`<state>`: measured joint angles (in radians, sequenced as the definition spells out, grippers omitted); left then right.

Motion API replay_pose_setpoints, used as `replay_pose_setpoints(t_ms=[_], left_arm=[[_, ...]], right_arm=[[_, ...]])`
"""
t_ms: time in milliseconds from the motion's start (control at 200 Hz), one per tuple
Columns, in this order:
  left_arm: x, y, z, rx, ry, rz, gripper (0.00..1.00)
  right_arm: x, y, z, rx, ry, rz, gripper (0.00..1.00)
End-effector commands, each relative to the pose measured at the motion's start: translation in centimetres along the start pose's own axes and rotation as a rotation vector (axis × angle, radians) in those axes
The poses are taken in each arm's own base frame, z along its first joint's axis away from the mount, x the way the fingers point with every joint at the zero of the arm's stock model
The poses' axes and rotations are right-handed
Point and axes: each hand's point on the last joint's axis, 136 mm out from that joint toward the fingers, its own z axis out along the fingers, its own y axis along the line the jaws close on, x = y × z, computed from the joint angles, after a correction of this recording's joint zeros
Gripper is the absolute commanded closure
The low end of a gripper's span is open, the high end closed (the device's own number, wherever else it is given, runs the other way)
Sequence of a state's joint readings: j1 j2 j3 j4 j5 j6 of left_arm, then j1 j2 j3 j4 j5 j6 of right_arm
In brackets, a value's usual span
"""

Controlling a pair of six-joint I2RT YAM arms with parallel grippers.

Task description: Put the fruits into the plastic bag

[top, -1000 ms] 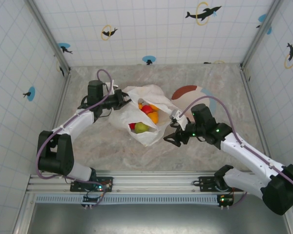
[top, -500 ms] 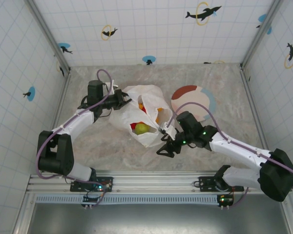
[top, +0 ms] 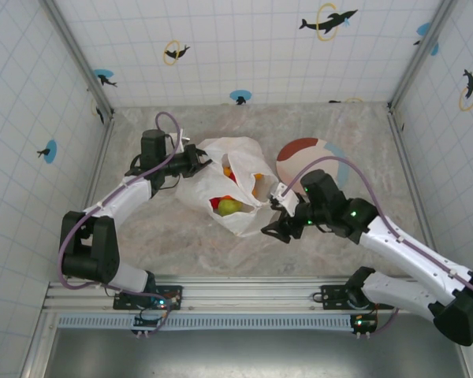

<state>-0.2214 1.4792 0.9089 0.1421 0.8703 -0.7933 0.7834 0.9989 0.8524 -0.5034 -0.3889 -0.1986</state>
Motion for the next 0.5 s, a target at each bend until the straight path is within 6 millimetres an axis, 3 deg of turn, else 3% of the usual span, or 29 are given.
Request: replay_pose_setpoints(t_ms=[0, 255, 495], left_arm=[[-0.7, -0.1, -0.1, -0.003, -0.013, 0.005, 1.0], [-0.6, 0.1, -0.1, -0.006, -0.007, -0.003, 1.0], [-0.5, 0.2, 0.0, -0.009, -0.003, -0.005, 1.0]], right_arm=[[-1.9, -1.6, -1.8, 0.112, -0.009, -0.08, 0.19], [-4.3, -5.2, -1.5, 0.274, 0.018, -0.2, 0.16], [-2.8, -4.8, 0.2, 0.195, 0.109, -0.224, 0.19]])
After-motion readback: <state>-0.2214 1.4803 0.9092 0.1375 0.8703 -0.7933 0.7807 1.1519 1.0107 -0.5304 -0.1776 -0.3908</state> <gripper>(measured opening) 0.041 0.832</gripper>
